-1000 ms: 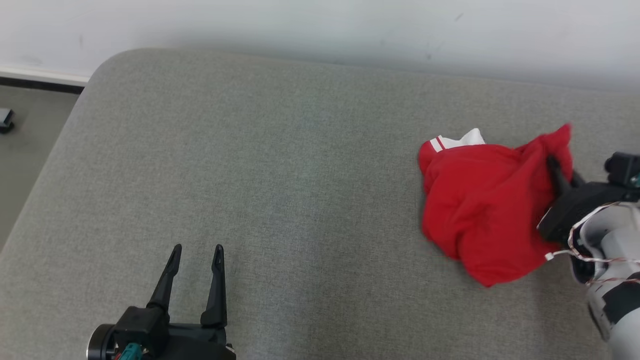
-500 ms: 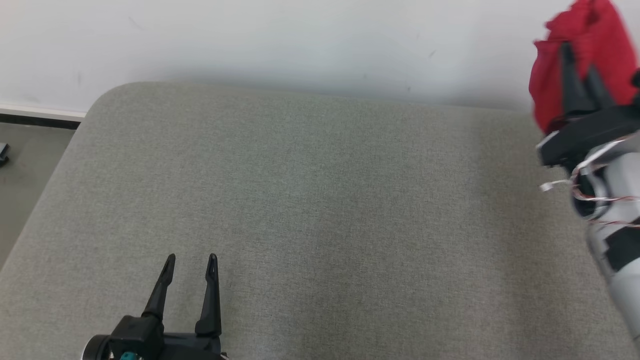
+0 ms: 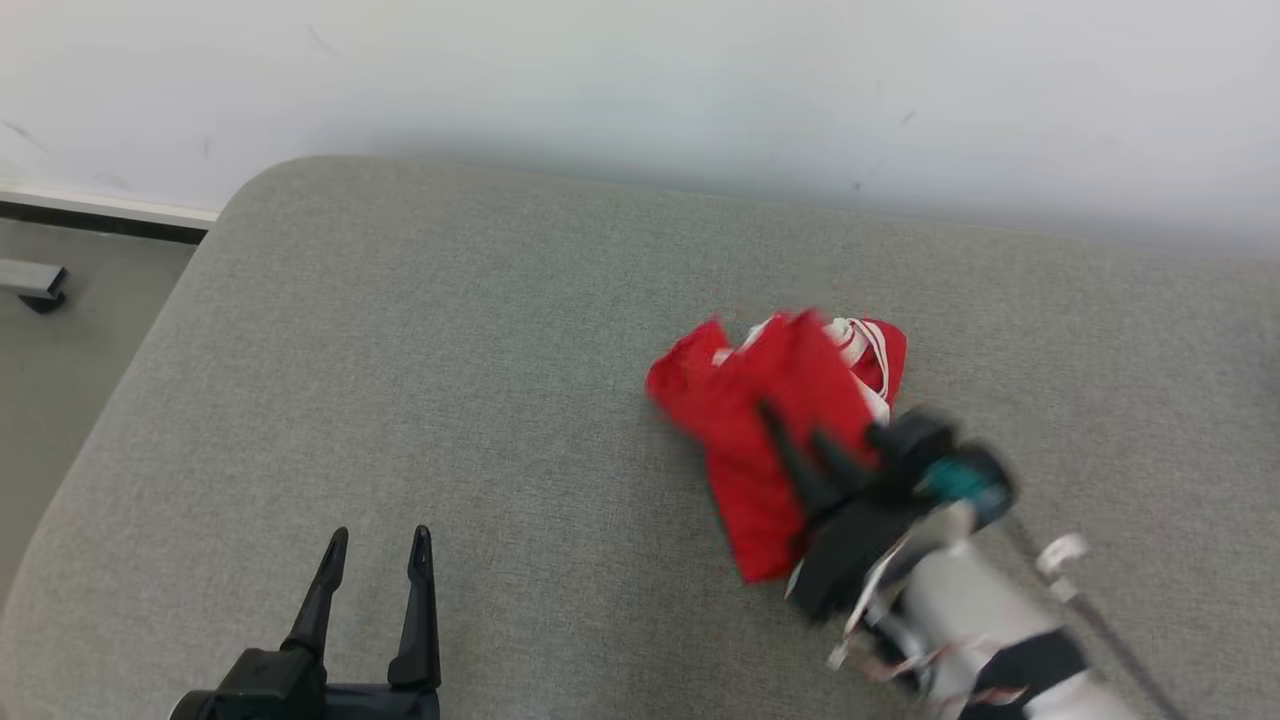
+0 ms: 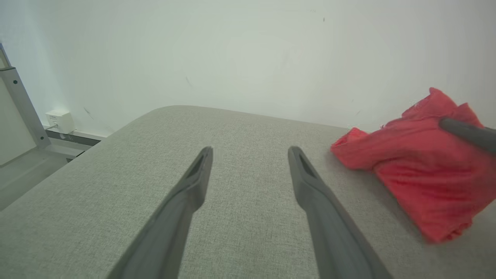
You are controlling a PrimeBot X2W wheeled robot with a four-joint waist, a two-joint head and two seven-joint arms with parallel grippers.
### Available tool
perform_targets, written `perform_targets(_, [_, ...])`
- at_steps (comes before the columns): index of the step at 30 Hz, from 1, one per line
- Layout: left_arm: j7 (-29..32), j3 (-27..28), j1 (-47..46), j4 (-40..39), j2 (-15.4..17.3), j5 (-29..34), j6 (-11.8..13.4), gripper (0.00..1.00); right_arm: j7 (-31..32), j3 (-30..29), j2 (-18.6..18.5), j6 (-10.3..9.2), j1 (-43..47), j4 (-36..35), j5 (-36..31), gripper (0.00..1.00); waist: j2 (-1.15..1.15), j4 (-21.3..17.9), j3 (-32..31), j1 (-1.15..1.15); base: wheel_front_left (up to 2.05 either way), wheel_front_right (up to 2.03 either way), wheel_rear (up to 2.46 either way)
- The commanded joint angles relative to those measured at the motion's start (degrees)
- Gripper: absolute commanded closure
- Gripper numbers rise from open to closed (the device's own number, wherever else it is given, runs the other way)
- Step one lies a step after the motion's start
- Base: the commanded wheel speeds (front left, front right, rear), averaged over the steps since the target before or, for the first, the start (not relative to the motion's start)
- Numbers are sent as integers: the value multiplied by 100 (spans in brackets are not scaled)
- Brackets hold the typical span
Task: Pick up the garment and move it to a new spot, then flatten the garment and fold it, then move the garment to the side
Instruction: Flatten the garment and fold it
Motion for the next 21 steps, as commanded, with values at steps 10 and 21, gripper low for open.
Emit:
perform_targets(10, [-18, -45, -26, 49, -3, -53, 43, 0, -24, 1493, 358, -12, 458, 173, 289, 0, 0, 43, 12, 1, 0, 0, 0])
perform_targets(21, [-18, 199, 121, -35, -3, 100, 26, 0, -17, 255, -298, -12, 873, -1276, 270, 0, 0, -394, -150, 1, 0, 0, 0])
